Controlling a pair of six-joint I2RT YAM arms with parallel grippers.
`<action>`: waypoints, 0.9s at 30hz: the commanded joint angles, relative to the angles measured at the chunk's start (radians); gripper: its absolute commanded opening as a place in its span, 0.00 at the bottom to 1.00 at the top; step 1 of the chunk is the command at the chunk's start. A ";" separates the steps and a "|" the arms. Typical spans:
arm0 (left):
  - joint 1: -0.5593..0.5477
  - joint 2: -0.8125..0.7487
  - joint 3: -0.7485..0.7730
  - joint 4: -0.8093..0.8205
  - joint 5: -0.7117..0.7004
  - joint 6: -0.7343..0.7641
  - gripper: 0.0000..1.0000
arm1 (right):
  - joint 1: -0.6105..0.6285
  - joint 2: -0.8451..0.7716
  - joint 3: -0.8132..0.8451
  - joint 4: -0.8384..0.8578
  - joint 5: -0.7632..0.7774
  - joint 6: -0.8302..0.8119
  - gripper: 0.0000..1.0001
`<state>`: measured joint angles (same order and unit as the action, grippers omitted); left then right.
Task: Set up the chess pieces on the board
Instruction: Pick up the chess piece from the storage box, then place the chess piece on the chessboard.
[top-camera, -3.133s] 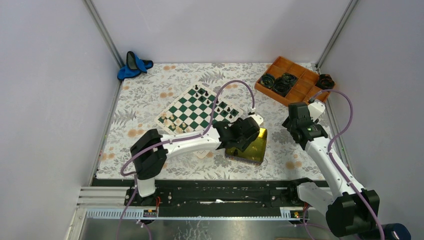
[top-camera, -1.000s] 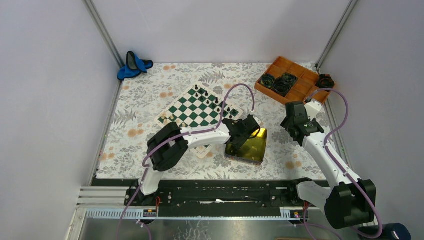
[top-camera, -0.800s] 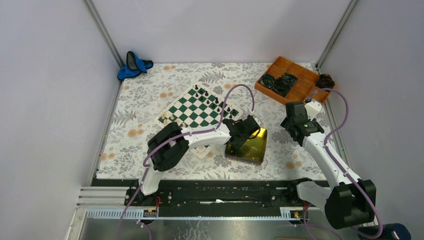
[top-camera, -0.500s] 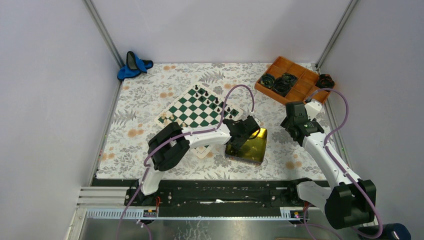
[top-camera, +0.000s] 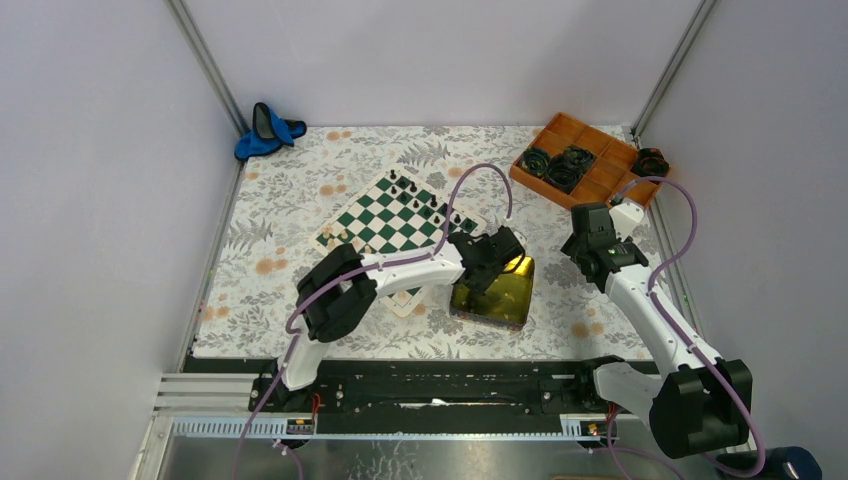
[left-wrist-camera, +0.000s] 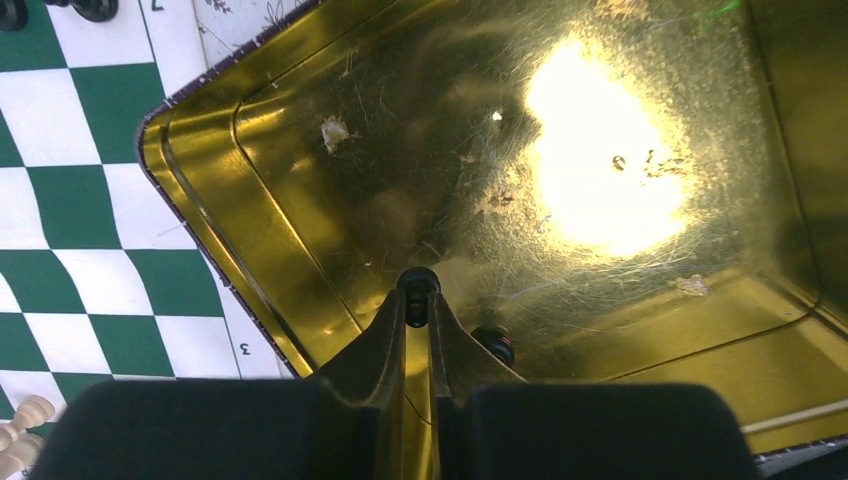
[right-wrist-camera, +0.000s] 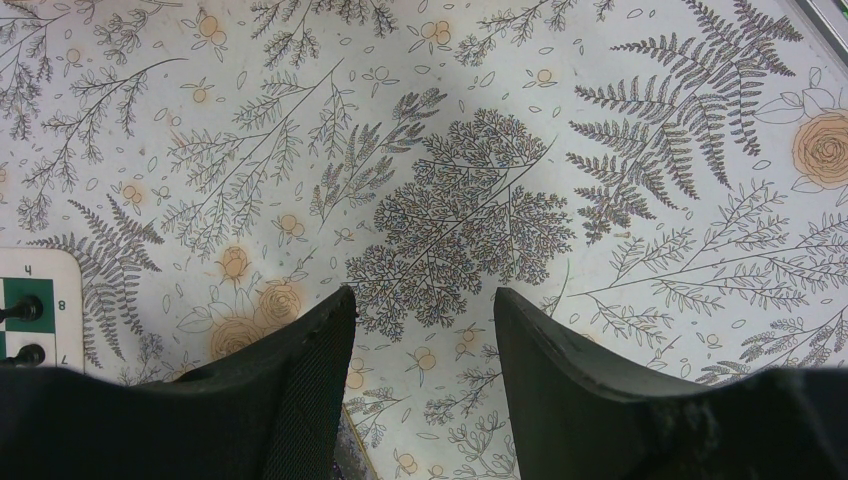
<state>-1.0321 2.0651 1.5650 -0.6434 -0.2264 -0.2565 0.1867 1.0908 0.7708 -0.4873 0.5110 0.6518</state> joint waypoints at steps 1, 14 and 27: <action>0.004 -0.020 0.060 -0.057 0.011 -0.016 0.00 | -0.007 -0.020 0.020 0.015 0.018 -0.002 0.60; 0.066 -0.058 0.193 -0.173 -0.032 -0.044 0.00 | -0.008 -0.025 0.026 0.012 0.011 0.000 0.60; 0.505 0.026 0.349 -0.204 0.013 -0.145 0.00 | -0.007 -0.038 0.036 -0.002 -0.002 -0.003 0.59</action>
<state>-0.6033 2.0533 1.8511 -0.8207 -0.2245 -0.3645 0.1867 1.0794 0.7708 -0.4881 0.5102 0.6521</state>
